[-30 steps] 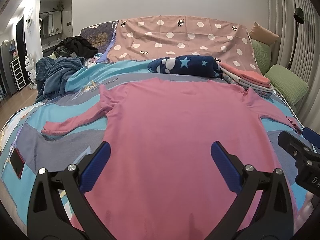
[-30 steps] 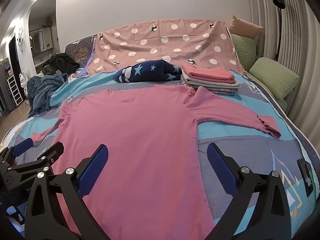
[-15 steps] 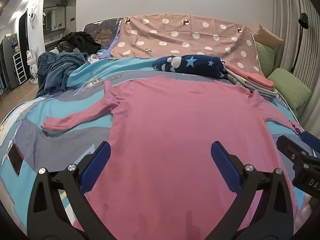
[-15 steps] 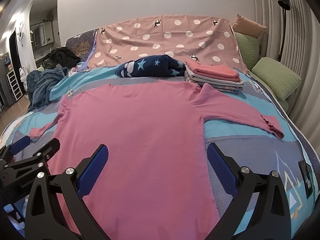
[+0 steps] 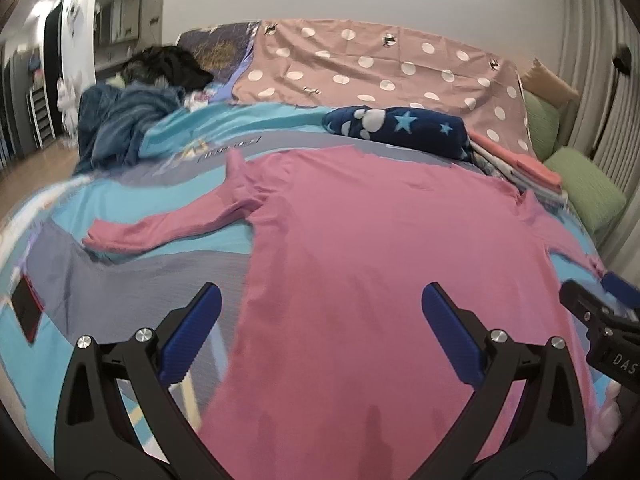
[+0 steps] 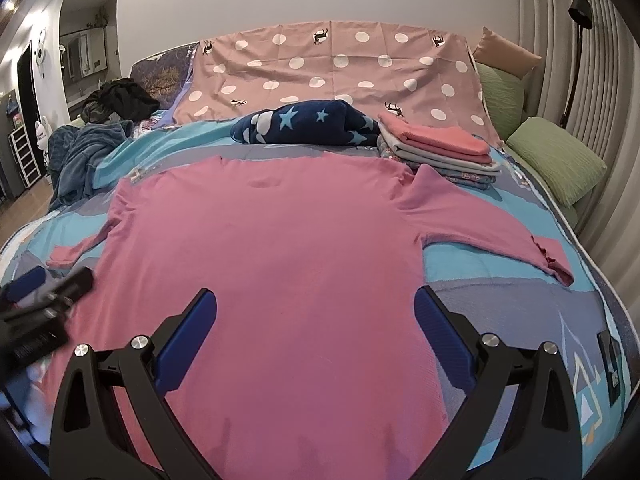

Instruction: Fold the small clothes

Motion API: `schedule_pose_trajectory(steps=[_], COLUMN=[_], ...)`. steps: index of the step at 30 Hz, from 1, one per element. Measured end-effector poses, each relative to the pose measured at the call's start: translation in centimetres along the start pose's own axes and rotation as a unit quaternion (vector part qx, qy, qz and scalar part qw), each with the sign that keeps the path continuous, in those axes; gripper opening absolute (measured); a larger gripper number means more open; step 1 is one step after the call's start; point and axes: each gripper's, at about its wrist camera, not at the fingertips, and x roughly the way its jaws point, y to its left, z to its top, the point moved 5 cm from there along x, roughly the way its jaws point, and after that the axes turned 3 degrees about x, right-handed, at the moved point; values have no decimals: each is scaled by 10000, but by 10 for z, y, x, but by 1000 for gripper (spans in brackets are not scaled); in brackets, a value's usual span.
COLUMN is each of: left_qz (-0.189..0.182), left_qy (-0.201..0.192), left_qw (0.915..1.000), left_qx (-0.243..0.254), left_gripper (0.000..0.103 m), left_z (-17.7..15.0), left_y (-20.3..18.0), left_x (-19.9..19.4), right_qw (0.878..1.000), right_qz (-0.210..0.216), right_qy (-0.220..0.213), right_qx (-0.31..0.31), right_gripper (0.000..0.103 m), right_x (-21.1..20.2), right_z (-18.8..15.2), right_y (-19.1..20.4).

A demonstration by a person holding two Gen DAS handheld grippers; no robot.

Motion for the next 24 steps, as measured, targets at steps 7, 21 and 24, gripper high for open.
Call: schedule_pose_trajectory(steps=[7, 21, 24], left_qz=[-632, 136, 113], left_qy=[370, 706, 663], left_qw=[9799, 8789, 8562], left_qx=[-1855, -4716, -5122], left_gripper=[96, 44, 44], left_z=[10, -28, -30], left_y=[117, 355, 378], left_x=[29, 132, 152], right_qw=[9991, 9961, 9958], right_qz=[-5, -364, -386], right_qy=[301, 781, 820], right_qx=[290, 172, 136], right_gripper=[99, 99, 99], right_x=[20, 66, 72], right_z=[6, -1, 2], right_y=[-15, -14, -11])
